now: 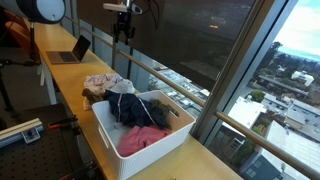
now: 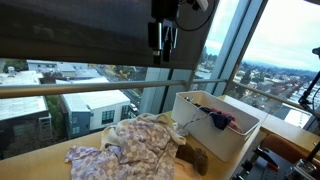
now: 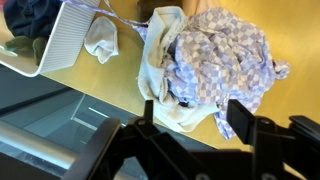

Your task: Remove the items from the storage container and put them on the left side of the table.

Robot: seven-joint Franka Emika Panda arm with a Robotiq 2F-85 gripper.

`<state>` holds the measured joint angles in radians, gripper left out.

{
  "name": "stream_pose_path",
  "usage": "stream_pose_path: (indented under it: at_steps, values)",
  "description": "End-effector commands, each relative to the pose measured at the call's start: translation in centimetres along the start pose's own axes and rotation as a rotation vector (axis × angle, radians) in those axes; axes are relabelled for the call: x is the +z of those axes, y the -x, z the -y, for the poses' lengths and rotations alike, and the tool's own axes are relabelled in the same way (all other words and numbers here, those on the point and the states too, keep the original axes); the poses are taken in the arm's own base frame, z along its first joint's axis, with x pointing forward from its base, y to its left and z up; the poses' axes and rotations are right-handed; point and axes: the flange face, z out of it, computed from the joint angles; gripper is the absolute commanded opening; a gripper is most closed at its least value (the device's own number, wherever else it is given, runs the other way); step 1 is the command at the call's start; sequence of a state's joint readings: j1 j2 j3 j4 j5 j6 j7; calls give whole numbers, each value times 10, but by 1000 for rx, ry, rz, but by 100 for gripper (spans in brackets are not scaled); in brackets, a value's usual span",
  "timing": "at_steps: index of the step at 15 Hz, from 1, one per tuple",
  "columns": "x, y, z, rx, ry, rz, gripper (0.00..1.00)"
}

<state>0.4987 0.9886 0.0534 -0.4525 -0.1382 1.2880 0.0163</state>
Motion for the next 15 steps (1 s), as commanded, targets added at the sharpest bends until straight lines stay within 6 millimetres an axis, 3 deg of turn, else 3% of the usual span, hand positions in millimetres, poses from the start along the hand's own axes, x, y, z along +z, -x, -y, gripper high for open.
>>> stream_pose_path:
  at_steps: [1, 10, 13, 15]
  values:
    - [-11, 5, -42, 125, -72, -14, 100]
    - [-3, 23, -180, 459, -121, -19, 99]
    - [3, 36, -225, 521, -113, -14, 90]
    - [7, 45, -253, 558, -114, -9, 97]
